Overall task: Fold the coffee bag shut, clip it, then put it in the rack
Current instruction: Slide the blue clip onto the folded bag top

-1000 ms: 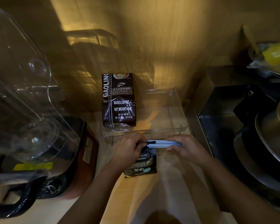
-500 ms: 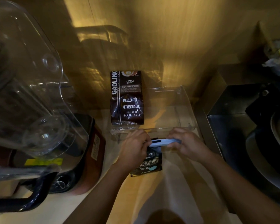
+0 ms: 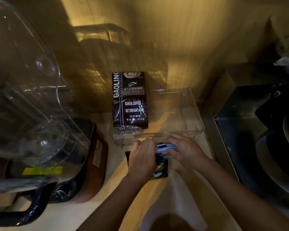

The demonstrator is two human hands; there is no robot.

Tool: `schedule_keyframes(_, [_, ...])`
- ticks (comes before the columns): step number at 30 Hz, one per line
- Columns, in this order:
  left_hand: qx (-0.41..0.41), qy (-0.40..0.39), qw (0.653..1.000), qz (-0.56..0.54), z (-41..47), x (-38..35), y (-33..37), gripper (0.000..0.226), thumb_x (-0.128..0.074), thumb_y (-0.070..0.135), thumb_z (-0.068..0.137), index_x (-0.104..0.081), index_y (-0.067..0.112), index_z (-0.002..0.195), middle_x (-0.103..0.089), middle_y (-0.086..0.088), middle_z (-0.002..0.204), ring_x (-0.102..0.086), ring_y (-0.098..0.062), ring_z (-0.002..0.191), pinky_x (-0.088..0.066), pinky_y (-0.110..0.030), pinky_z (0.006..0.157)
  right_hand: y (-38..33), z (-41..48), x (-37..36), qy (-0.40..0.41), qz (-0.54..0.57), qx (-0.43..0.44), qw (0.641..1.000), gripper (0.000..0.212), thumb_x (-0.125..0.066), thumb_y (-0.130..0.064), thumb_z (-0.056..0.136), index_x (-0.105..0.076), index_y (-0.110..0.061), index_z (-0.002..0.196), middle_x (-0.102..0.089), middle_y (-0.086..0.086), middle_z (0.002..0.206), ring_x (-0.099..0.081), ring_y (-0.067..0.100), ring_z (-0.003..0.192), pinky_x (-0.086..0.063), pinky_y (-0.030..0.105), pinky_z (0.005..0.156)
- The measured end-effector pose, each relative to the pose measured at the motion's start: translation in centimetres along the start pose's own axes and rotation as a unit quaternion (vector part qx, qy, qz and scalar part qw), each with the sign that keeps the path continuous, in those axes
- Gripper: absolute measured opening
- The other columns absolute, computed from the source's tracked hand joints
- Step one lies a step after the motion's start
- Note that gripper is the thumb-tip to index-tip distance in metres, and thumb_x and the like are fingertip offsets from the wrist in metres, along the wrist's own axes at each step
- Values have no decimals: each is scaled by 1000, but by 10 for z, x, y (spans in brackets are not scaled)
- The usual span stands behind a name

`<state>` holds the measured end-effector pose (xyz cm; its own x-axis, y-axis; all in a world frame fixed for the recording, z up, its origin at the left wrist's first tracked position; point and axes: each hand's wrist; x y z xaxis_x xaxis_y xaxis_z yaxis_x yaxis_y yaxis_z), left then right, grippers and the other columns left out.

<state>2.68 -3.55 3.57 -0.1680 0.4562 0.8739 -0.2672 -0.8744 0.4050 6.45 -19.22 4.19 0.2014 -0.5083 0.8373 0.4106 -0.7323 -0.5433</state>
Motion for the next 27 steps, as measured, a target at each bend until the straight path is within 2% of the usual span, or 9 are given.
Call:
schedule_keyframes(2, [7,-2,1000,-8,2,1,-4,13,-36,17,79,-48,12,74,-59,-8,64,-49,-24,51,-24,-30,64,6,-6,4,15,23,-25,999,24,-65,-29,79,-60,-17,100,-56,-3,94,-47,15,88,-39,31,73])
schedule_keyframes(4, [8,-1,1000,-14,2,1,-6,17,-34,16,82,-48,12,75,-59,-7,65,-47,-24,52,-25,-28,64,13,-13,8,24,70,-45,996,21,-67,-23,79,-62,-14,97,-53,-5,89,-51,15,83,-40,24,69])
schedule_keyframes(6, [5,7,1000,-16,2,0,-7,8,-45,11,82,-47,13,75,-60,-6,65,-41,-19,52,-27,-27,66,18,-19,10,30,129,-66,989,16,-69,-15,77,-64,-13,93,-53,-7,84,-52,11,78,-38,9,67])
schedule_keyframes(9, [3,12,1000,-11,2,-1,-3,23,-65,0,72,-48,15,75,-61,-4,65,-33,-11,56,-32,-31,64,21,-24,7,39,191,-90,977,14,-70,-8,76,-64,-14,87,-54,-10,82,-53,3,77,-36,2,64])
schedule_keyframes(14, [0,4,1000,-7,1,-2,-4,20,-59,-4,73,-48,13,75,-61,-7,66,-49,-23,55,-26,-27,68,15,-24,0,77,249,-119,958,13,-70,-4,73,-66,-12,82,-58,-4,81,-56,15,79,-43,24,69])
schedule_keyframes(16, [-1,1,1000,-8,1,-3,-3,18,-54,-3,74,-46,13,76,-60,-8,66,-51,-26,54,-27,-28,72,10,-22,-2,78,244,-115,960,13,-69,-3,73,-66,-10,83,-57,-7,79,-55,16,80,-43,25,69])
schedule_keyframes(18, [6,-3,1000,-6,1,-4,-1,23,-59,-6,72,-46,12,76,-60,-8,66,-52,-27,55,-32,-32,71,5,-19,-4,77,239,-103,962,12,-69,-1,73,-66,-5,84,-56,-4,78,-54,16,78,-42,24,69])
schedule_keyframes(22, [11,4,1000,4,-1,-2,1,27,-67,-10,64,-49,9,73,-57,-9,64,-48,-24,51,-32,-29,62,-2,-17,-8,88,243,-93,962,13,-69,0,73,-65,-2,86,-57,2,82,-51,7,77,-38,11,66])
schedule_keyframes(27, [1,14,1000,5,0,0,4,27,-69,-10,62,-50,7,72,-58,-10,62,-49,-25,50,-30,-25,65,-3,-19,-10,102,248,-105,958,15,-69,0,72,-66,-2,87,-57,5,84,-52,19,83,-41,27,72])
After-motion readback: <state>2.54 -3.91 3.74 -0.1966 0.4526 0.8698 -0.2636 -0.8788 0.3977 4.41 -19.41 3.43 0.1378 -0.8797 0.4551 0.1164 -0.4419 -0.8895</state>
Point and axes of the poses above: each hand's wrist, its own z-axis towards the middle knuckle, its own x-axis out of the back of the hand, y = z × x
